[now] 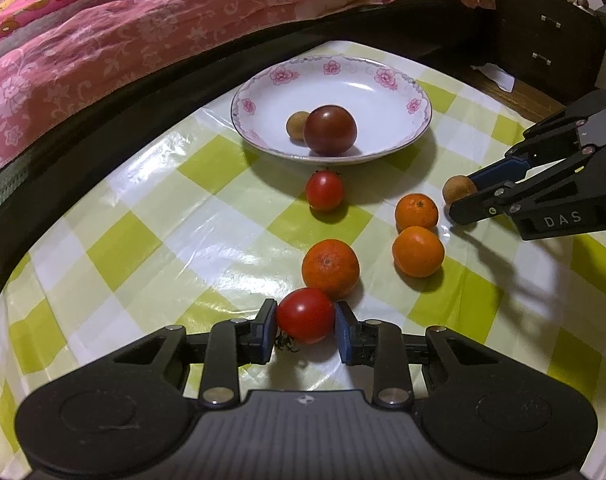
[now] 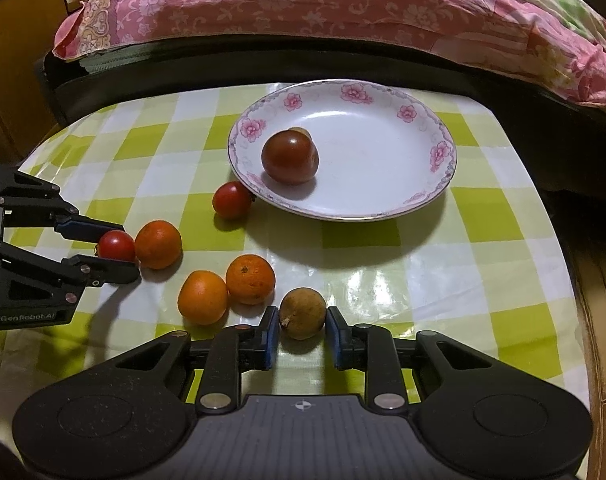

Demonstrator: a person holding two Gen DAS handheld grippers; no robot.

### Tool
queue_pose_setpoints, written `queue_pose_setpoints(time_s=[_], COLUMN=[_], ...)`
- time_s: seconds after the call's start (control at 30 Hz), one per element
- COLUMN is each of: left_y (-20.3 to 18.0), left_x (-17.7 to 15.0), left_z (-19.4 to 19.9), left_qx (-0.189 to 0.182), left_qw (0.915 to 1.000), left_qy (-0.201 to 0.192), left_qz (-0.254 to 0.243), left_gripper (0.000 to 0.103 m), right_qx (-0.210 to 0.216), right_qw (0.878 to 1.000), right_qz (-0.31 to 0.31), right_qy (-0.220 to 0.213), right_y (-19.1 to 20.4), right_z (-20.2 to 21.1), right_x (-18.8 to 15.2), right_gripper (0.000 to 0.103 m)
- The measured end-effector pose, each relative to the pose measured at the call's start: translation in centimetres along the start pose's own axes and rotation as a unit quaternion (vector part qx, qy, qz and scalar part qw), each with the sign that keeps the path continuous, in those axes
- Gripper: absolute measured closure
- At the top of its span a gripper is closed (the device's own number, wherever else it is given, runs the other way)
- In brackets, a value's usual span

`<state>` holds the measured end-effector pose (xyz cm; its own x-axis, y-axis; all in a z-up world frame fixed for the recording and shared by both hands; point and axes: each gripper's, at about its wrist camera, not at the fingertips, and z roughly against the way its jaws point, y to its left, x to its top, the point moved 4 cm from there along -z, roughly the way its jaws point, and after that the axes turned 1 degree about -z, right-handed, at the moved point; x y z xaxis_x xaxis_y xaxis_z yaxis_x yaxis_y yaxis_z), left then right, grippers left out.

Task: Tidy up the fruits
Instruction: 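Carry the cherry tomato and brown fruit over the white plate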

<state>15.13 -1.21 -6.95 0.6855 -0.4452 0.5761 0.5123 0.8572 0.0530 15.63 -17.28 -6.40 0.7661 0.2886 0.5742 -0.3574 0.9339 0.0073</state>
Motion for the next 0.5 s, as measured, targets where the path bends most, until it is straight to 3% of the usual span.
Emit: queue_pose_setpoints(time_s=[0.5], left_y=[0.0], left_x=[2.4], left_z=[1.0], left_qx=[0.003], left_qw=[0.9996], left_qy=[-0.029], left_qz=[0.004], left_gripper=[0.065], right_qx=[0.0], right_qw=[0.999], right_qz=[-0.019], right_qy=[-0.033], right_y=[-0.4], right_z=[1.4], right_x=[1.7], right_gripper=[0.082])
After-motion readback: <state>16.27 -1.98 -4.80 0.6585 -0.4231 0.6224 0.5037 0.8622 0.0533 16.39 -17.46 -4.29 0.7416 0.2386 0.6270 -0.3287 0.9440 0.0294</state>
